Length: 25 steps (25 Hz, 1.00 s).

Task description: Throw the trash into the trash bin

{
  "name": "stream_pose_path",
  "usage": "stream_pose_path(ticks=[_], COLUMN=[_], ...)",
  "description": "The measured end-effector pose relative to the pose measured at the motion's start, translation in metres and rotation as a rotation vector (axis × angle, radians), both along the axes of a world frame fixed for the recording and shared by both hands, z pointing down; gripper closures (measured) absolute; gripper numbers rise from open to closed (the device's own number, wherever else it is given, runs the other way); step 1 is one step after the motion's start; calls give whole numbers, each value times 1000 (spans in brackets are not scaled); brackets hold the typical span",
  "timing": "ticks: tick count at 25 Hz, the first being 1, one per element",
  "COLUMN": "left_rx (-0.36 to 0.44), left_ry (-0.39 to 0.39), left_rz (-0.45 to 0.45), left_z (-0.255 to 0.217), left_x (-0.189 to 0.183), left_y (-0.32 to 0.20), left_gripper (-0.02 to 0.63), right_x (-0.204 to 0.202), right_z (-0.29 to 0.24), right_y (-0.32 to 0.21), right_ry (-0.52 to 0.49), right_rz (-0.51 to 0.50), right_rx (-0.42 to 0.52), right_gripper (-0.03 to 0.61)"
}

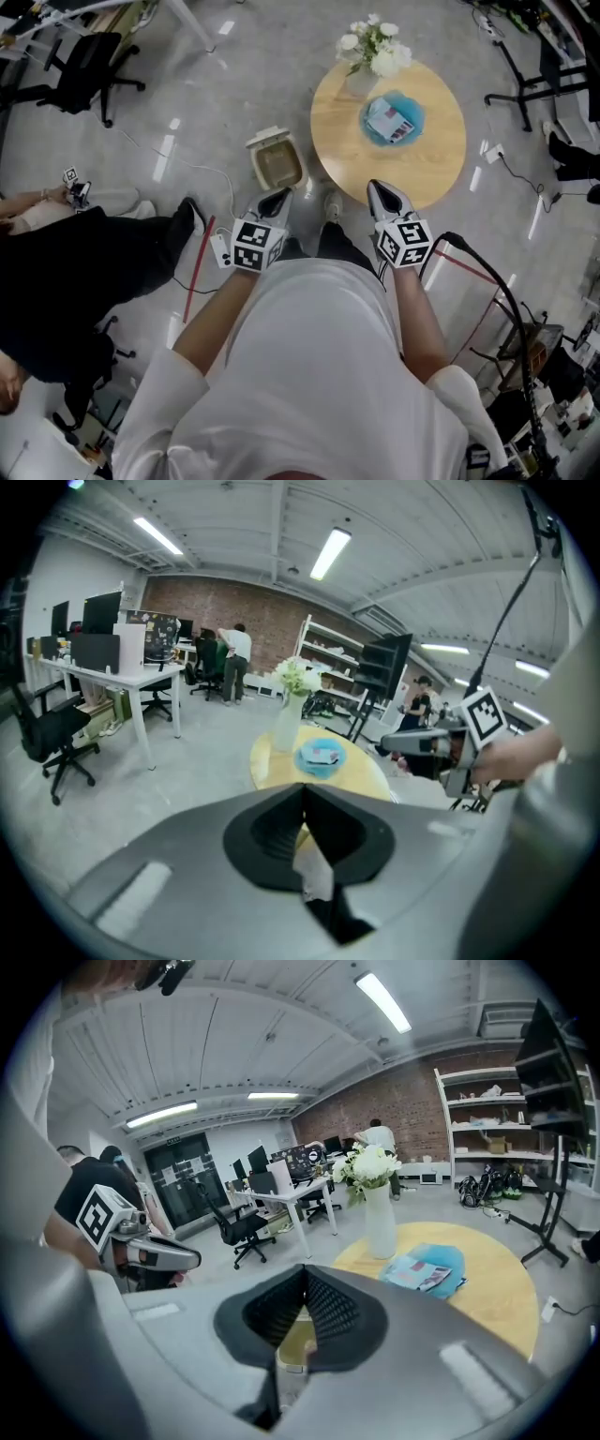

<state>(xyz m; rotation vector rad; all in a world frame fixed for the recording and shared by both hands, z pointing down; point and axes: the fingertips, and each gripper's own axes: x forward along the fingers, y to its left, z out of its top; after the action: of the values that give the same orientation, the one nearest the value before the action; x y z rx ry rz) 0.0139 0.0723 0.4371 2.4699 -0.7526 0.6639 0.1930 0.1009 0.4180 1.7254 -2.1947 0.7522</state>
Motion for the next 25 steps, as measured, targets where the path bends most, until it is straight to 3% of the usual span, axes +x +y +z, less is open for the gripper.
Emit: stream_pose_path(ticks=[14, 25], left_rx=[-17, -50], left_ry=[-37, -78], left_rz=[-92, -208], left_z=[5, 16], left_x=[24, 17], left_y=[-18, -28], left_gripper=[611, 611], right_x=[86, 141], right_z=[34, 89], right_y=[-36, -66], right_ry=[34, 79], right_rz=[22, 9], right_rx=[-92, -228], right_gripper=[576, 503])
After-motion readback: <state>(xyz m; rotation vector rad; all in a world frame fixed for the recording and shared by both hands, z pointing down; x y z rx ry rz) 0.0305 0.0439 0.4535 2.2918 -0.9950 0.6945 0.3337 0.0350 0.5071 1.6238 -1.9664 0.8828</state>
